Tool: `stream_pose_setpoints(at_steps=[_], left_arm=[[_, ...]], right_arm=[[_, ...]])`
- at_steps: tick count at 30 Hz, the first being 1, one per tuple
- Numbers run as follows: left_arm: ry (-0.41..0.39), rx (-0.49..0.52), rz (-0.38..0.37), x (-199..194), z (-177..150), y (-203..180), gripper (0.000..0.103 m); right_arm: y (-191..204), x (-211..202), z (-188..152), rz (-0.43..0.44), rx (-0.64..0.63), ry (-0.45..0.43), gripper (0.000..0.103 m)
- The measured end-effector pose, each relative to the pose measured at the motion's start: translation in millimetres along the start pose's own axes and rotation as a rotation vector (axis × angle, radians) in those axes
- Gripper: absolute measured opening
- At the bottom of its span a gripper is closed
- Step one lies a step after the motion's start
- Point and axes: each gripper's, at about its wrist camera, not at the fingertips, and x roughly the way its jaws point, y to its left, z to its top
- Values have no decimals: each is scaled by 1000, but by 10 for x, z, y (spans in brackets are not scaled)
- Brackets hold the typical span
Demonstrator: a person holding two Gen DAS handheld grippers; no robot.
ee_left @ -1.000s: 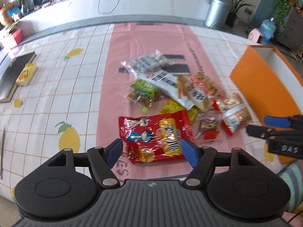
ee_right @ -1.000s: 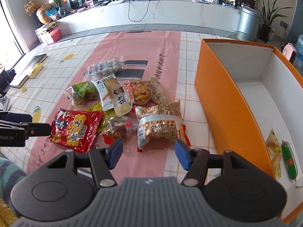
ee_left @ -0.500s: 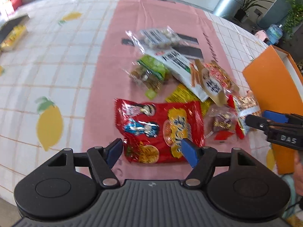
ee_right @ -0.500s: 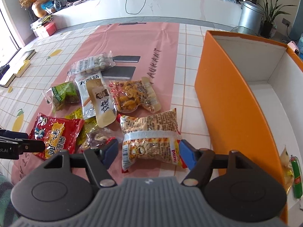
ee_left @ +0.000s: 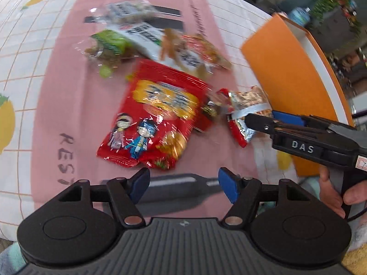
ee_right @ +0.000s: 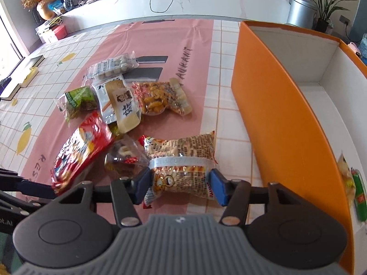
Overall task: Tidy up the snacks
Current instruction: 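Move the right tool to the clear peanut bag while the left tool approaches the red cartoon bag, then close the right tool on the peanut bag while the left tool closes on the red bag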
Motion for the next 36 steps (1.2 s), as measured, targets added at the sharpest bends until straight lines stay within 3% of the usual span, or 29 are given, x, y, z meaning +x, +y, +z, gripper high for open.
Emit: stream_pose_setpoints(at_steps=[6,11,15,20,28,36], left_arm=[[-108,103,116,-208,-39,-180,84],[-171,88,247,-207,107,-168,88],[-160,32,254,-77,234,-120,89],[-138,82,304,101,293,-197,89],[-128,49,306,271,405,-99,94],[-132,42,325,385,411,-9,90]], right_arm=[[-60,-124,-125,-23,-3,-3,54],[-98,-131,-135,-8,18,21,55],[-104,-132,-131,-3,17,20,60],[-107,-116,-88,16,6,12,69],[-127,-20,-31,35,29,21,69],[-121,26,-52,29,7,10,62]])
